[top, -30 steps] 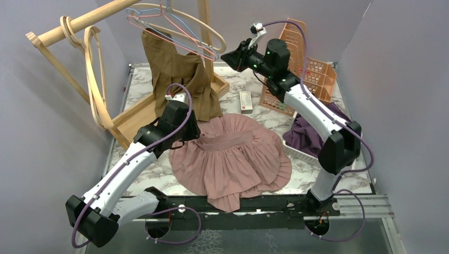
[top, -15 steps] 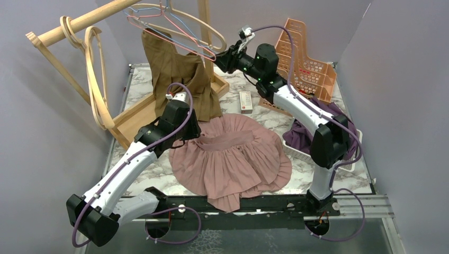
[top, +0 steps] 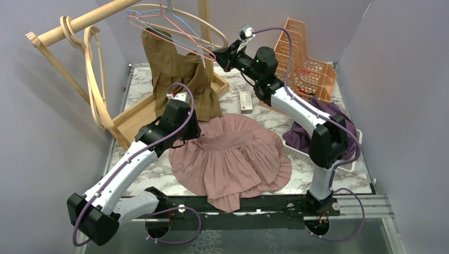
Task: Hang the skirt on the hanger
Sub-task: Pick up the hanger from the clothesline.
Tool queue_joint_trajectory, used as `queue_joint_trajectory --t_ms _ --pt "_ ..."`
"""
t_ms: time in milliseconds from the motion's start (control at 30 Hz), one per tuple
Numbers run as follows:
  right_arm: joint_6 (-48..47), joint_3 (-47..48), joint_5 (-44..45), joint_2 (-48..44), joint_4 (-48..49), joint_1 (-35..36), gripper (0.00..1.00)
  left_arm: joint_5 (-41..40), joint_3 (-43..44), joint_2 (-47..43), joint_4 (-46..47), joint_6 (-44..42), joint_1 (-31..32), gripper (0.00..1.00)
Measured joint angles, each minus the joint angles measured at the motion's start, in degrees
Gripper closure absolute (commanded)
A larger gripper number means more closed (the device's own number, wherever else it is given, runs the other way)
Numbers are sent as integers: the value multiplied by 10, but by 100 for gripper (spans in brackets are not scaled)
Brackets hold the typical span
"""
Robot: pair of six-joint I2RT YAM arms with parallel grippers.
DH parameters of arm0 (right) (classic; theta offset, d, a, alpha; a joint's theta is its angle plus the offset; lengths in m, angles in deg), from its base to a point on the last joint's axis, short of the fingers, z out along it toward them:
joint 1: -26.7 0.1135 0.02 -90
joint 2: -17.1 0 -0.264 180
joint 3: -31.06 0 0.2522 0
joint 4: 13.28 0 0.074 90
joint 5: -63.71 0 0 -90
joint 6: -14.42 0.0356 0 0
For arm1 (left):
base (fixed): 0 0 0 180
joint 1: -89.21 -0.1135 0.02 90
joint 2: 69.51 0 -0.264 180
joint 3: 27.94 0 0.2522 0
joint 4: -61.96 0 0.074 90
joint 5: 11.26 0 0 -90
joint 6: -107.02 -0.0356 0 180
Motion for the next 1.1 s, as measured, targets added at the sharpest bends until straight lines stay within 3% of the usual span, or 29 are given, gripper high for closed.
queue_joint_trajectory --t_ms 133,167,233,333,567,900,1100 --pt "-1 -24 9 -5 32 0 98 -1 0 -2 0 0 0 53" --pt "-1 -34 12 -8 36 1 92 -1 0 -4 0 -1 0 53" --pt "-4 -48 19 -11 38 3 69 -1 0 -6 0 -2 0 53" --pt "-20 -56 34 -11 42 4 56 -1 0 -7 0 -2 0 53" --pt "-61 -55 60 -12 45 4 50 -1 0 -7 0 -7 0 53" --pt "-122 -15 115 -12 42 4 25 -1 0 -7 0 -12 0 53" --pt "-161 37 118 15 23 4 25 -1 0 -7 0 -12 -1 53"
